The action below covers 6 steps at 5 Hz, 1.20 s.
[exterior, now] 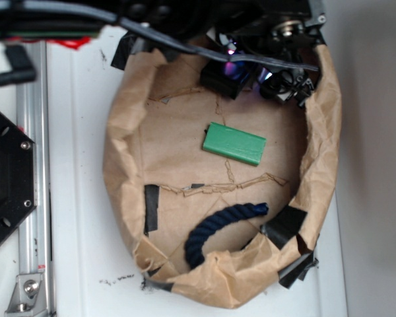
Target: Grab the black box.
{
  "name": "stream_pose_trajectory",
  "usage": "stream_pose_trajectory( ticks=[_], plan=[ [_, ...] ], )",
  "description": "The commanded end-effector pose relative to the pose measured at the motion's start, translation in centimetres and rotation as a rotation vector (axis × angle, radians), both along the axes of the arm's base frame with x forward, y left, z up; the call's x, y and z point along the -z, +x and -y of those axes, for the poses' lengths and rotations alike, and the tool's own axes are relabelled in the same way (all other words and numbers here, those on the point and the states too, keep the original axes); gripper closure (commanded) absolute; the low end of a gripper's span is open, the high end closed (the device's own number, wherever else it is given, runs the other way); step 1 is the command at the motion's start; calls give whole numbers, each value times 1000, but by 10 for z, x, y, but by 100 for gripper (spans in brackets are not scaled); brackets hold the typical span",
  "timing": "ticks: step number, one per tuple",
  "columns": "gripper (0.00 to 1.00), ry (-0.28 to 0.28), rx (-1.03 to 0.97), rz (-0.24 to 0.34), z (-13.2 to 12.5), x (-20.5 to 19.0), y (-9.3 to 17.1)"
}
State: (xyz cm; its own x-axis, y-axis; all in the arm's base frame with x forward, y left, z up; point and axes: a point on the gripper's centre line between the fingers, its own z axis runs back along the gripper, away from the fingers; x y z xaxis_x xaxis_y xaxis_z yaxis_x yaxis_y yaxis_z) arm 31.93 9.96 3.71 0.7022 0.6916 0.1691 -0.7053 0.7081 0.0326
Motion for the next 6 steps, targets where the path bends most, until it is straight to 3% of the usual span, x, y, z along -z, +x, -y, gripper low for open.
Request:
stream_pose_trajectory(
  ticks=[1, 3, 6],
  plan=[
    [0, -28, 32, 34, -2, -19, -37],
    [0, -55, 65, 60, 11, -45, -68],
    [0, -21, 26, 43, 3, -34, -63]
  ],
)
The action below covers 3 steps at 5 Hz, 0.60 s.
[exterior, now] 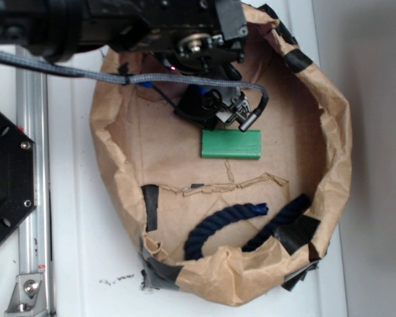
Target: Grab the black box.
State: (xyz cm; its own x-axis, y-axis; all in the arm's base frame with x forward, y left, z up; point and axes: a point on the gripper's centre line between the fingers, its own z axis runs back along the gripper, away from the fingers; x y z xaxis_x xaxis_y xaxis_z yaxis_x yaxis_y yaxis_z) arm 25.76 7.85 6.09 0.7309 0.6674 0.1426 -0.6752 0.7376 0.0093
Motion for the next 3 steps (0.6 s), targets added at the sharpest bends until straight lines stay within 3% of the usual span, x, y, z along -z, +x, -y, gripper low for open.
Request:
stream_pose_trajectory(
  ticks=[1, 3],
  plan=[
    [0, -44, -56, 83, -12, -7, -2],
    [0, -103, -92, 82, 4, 23, 8]
  ],
)
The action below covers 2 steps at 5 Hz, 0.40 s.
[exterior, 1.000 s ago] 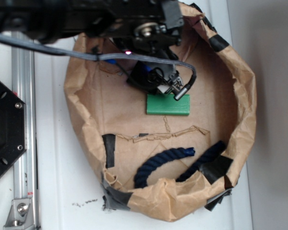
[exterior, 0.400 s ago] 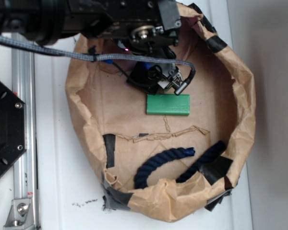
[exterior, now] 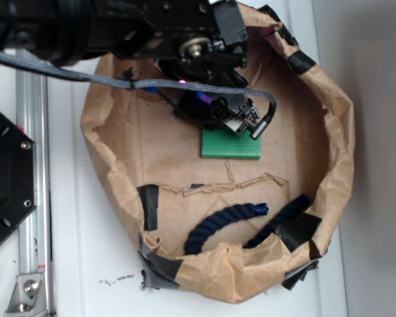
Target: Grab the black box.
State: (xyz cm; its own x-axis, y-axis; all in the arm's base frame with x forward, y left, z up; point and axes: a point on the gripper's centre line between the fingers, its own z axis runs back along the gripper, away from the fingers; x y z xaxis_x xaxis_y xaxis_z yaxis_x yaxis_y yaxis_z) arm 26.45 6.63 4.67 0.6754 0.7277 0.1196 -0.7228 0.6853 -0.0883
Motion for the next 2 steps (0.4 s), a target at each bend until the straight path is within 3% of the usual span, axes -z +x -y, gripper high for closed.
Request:
stream_pose_trajectory(
  ticks=[1, 2],
  plan=[
    [0, -15, -15, 6, -6, 22, 10],
    [0, -12, -7, -5, -4, 24, 12]
  ],
)
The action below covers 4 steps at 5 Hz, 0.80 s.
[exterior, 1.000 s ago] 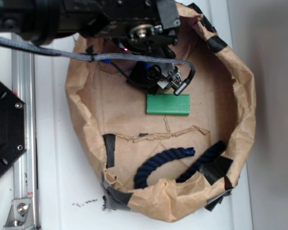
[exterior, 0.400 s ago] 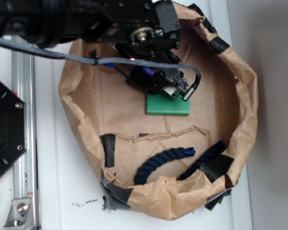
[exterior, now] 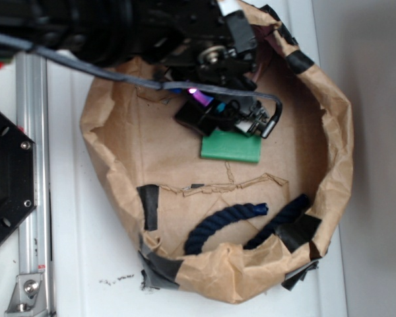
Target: Grab the black box.
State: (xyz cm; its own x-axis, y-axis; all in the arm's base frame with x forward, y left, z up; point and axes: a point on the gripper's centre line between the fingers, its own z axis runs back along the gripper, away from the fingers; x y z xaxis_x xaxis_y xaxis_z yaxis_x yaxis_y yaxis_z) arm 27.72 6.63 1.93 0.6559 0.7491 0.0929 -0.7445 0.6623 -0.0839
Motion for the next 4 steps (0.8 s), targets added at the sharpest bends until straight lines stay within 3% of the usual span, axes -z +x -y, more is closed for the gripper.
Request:
stream_pose_trajectory(
  ticks=[1, 2, 4],
  plan=[
    [12, 25, 38, 19, -2, -5, -1],
    [100, 32, 46, 26, -2, -6, -2],
    [100, 32, 155, 52, 3, -38, -9]
  ],
)
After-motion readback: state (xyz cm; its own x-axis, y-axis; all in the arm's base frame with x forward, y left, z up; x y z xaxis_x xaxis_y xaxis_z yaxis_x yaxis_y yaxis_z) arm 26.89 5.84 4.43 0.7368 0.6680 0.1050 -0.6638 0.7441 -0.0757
